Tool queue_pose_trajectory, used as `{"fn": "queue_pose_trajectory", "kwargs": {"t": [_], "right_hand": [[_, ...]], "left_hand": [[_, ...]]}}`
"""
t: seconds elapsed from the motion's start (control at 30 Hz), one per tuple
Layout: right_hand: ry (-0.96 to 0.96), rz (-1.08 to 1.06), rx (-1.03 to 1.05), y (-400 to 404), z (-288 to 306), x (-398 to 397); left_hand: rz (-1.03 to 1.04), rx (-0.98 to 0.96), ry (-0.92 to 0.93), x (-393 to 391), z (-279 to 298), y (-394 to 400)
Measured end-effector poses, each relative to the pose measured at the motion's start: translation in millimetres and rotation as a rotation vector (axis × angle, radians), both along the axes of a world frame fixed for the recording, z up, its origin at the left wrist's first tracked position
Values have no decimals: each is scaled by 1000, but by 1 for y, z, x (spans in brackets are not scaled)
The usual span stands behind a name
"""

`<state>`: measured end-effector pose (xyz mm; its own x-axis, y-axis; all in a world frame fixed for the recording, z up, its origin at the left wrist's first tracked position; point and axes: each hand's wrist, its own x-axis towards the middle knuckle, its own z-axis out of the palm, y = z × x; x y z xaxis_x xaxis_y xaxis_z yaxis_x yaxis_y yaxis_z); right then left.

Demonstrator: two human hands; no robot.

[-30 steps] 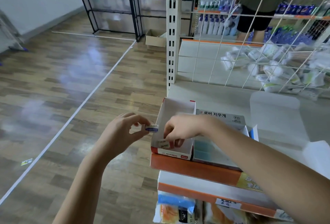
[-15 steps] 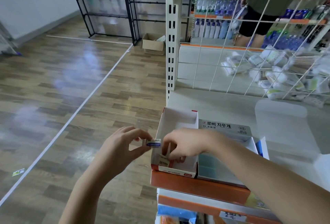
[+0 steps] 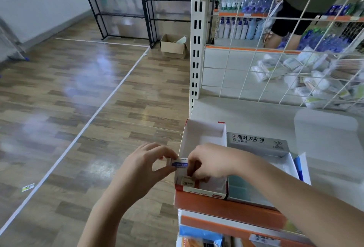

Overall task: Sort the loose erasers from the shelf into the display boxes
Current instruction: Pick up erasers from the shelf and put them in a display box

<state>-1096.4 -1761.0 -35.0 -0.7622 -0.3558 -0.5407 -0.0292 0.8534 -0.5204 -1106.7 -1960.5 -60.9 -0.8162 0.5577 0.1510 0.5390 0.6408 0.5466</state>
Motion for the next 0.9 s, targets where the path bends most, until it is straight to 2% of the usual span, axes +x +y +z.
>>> {"fn": "queue_pose_trajectory", "kwargs": {"t": [0.2, 0.43, 0.73, 0.9], "right_hand": [[190, -19, 22, 13, 18, 10], [384, -167, 116, 78, 56, 43], [389, -345, 235, 185, 73, 119], [375, -382, 214, 218, 64, 152]], "left_hand": [[-54, 4, 58, -4, 13, 10], [-149, 8, 101, -2, 34, 67], [-324, 38, 109, 39, 49, 184], [-418, -47, 120, 69, 44, 234]]}}
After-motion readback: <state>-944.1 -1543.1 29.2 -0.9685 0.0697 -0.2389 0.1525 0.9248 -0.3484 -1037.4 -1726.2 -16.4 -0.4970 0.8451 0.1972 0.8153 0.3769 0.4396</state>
